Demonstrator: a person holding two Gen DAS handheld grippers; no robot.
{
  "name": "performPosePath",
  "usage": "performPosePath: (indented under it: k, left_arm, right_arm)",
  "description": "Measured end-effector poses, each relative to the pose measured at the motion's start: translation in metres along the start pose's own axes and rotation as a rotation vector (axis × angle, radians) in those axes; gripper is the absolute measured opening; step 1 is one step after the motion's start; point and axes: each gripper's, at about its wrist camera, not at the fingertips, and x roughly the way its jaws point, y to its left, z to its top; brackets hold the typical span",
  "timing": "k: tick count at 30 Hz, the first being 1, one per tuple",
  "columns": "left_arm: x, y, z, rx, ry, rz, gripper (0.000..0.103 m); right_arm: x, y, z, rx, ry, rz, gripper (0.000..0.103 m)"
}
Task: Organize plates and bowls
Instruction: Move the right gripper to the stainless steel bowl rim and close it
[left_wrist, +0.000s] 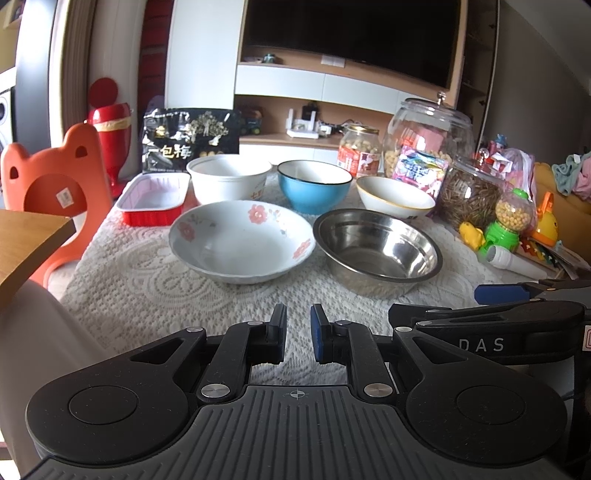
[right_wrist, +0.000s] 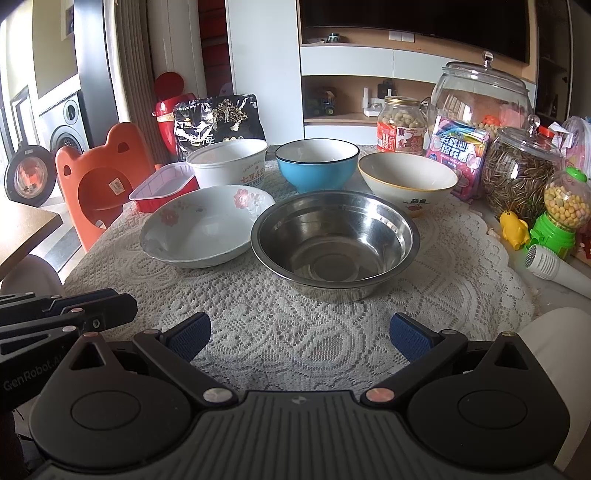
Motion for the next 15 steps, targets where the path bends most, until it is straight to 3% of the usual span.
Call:
performPosePath:
  k: [4,9,13,15]
  left_arm:
    - [0.015,0.001,0.01,-0.014,0.041,-0.024,0.017]
    - [0.053,0.007,0.036,-0.069,0.119,-0.12,0.017]
    - [0.087,0.015,0.056,-0.129,0.214,-0.24,0.019]
    - [0.099,0.021,0.065,-0.167,0.256,-0.251,0.019]
  right_arm:
    - [0.005,-0.008,0.011,0.007,-0.011,0.024,0.103]
    - [0.028,-0.037,0.044,0.078,-0.028,0.016,0.103]
    - [0.064,-0.075,0.069,0.211,0.039,0.024,0.103]
    - [0.082,-0.091,0.074,0.276,0.083,0.043,0.103]
